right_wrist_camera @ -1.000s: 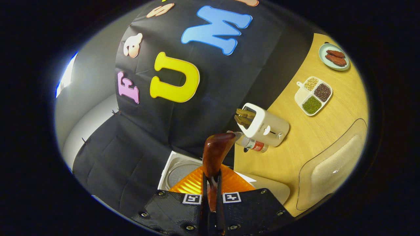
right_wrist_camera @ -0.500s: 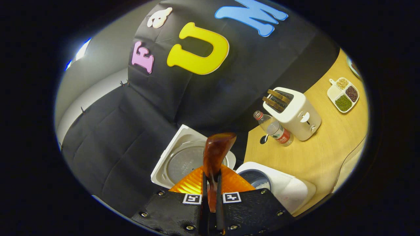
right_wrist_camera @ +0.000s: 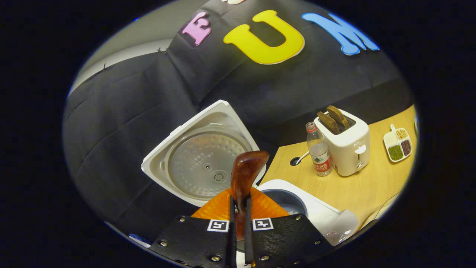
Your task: Close the left gripper, press the button to open the rice cooker; take a wooden spoon from the chopstick holder with the right hand, scoop a spoonful of rice and pour it into the rice cooker, then put the wooden spoon back into the chopstick holder.
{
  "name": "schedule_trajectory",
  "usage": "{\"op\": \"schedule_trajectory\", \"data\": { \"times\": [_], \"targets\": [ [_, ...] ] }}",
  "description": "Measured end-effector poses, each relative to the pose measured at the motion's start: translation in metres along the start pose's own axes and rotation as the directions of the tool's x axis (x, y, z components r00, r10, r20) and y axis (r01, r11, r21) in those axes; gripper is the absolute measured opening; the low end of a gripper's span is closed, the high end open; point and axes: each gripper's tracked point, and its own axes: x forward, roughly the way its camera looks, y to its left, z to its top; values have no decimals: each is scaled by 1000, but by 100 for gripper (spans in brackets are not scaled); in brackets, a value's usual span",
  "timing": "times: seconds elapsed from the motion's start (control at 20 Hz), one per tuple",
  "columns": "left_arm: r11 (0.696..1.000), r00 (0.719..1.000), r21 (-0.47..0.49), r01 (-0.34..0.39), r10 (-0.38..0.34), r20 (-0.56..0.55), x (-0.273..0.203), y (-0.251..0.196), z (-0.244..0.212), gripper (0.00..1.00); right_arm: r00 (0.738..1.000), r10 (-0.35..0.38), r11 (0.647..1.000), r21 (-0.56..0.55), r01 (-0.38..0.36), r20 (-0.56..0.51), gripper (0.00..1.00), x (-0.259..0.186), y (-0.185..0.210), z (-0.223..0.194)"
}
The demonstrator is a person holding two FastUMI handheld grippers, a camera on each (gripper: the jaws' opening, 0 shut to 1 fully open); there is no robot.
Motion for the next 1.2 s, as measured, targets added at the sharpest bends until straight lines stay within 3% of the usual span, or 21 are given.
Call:
{"op": "schedule_trajectory", "data": {
  "times": [0.15,0.45,0.7,1.0,1.1,1.2],
  "targets": [
    [1000,1000,-18,-2,2,1,-1,1,0,96,1000,-28,986,-167,28,3,8,1,0,0],
    [1000,1000,-20,-7,7,0,-2,4,-2,97,999,-39,895,-444,40,12,9,1,10,4],
    [1000,1000,-22,-3,3,-7,-3,6,-4,96,997,-60,742,-665,79,51,8,-4,10,13],
    [1000,1000,-28,-2,2,-2,-3,6,-3,96,994,-64,588,-801,111,90,9,-10,12,16],
    [1000,1000,-29,1,-1,0,-4,6,-1,96,994,-70,598,-794,109,83,9,-13,8,15],
    [1000,1000,-30,3,-3,-1,-4,6,-1,96,995,-75,666,-738,104,72,9,-14,-1,14]
  ]
}}
